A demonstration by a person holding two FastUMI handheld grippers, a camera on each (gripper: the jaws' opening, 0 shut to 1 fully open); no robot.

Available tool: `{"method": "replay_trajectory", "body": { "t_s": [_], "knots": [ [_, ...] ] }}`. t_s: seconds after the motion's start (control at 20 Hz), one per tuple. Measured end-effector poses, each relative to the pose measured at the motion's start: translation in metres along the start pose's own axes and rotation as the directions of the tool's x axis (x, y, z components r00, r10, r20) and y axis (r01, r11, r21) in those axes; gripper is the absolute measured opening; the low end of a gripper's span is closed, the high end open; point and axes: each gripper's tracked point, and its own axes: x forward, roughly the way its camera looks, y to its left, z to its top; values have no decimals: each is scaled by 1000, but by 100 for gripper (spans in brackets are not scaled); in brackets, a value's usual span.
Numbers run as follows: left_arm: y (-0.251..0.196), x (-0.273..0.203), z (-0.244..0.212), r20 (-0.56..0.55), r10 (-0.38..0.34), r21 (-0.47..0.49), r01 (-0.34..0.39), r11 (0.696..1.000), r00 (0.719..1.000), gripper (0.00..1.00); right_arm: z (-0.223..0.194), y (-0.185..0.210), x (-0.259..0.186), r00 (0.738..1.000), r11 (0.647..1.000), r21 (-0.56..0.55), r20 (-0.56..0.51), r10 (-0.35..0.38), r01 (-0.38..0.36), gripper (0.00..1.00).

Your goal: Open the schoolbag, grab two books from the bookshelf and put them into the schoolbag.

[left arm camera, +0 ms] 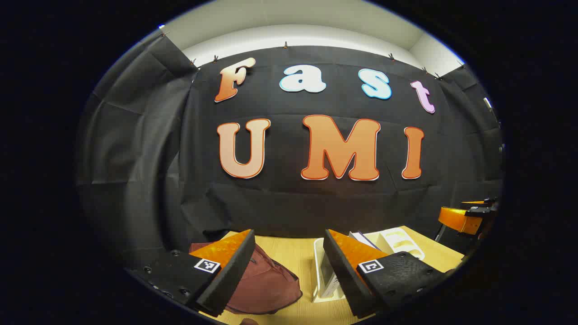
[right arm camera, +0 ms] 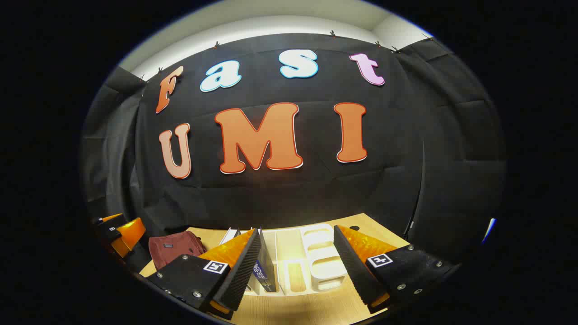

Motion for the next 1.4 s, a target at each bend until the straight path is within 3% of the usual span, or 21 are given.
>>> {"method": "replay_trajectory", "body": {
  "t_s": [0.45,0.5,0.55,0.6,0.75,0.8,0.9,0.95,1.05,1.15,1.2,1.35,1.4],
  "knots": [
    [-4,2,-4,5,-19,15,19,1000,1000,95,2,2,0,1000,999,29,0,-15,15,96],
    [-3,2,-5,1,-20,8,20,1000,1000,95,3,3,0,1000,999,29,0,-16,16,100],
    [-1,1,-6,-3,-18,4,18,1000,1000,95,2,4,-1,1000,1000,27,0,-13,13,96],
    [0,1,-7,-4,-16,0,16,1000,1000,95,2,4,-2,1000,1000,26,-1,-11,11,100],
    [5,-2,-5,-2,-10,5,10,1000,1000,95,0,4,-5,1000,1000,21,-8,-9,9,100],
    [7,-3,-4,-2,-5,7,5,1000,1000,95,-1,4,-5,1000,1000,17,-11,-12,12,96],
    [12,-7,-3,2,7,-10,-7,1000,1000,95,-2,4,-8,1000,1000,20,-19,-9,9,100],
    [12,-8,-4,5,6,-18,-5,1000,1000,95,-1,4,-8,1000,1000,22,-17,-8,9,96],
    [15,-10,-2,14,7,-16,-7,1000,1000,95,1,3,-10,1000,1000,7,-9,-10,10,100],
    [19,-12,2,23,20,-8,-20,1000,1000,95,-1,8,-10,1000,1000,-12,-22,3,-4,96],
    [20,-13,3,24,23,-13,-23,1000,999,95,-2,10,-11,1000,1000,-9,-26,12,-12,100],
    [20,-13,-3,10,22,-24,-22,999,1000,95,-1,10,-13,1000,1000,10,-19,12,-12,96],
    [21,-13,-5,3,22,-19,-22,1000,1000,95,-1,11,-13,1000,1000,11,-19,11,-11,100]
  ]
}}
